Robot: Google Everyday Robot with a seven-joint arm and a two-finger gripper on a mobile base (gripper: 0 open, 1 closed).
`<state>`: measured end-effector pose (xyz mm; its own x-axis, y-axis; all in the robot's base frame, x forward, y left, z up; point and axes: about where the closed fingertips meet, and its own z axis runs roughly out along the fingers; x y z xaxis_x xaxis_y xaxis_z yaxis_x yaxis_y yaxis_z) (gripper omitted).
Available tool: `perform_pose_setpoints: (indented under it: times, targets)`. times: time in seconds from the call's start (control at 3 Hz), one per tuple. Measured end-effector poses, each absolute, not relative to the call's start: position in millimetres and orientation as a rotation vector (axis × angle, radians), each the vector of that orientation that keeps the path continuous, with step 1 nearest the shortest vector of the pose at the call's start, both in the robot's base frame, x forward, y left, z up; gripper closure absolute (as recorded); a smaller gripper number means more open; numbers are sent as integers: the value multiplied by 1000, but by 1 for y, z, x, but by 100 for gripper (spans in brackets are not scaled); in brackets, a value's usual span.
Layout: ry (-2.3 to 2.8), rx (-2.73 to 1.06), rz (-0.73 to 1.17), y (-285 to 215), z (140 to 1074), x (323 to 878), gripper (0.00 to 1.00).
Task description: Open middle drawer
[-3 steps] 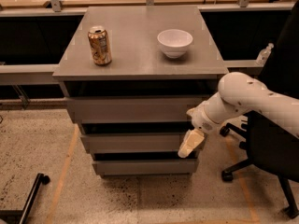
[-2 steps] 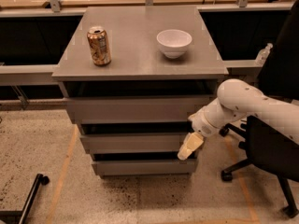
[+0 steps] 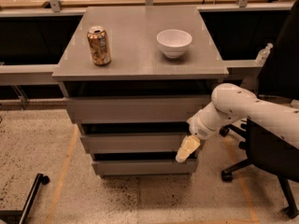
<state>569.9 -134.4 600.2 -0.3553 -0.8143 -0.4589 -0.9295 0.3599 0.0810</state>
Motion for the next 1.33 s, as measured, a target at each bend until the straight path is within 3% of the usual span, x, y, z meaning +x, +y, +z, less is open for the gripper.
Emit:
perform_pose_setpoints:
  times: [0.67,1.33]
  targets:
    - [2356,-1572,550,-129,523,588,0]
    - [2369,-1546,514,-130,511,591,0]
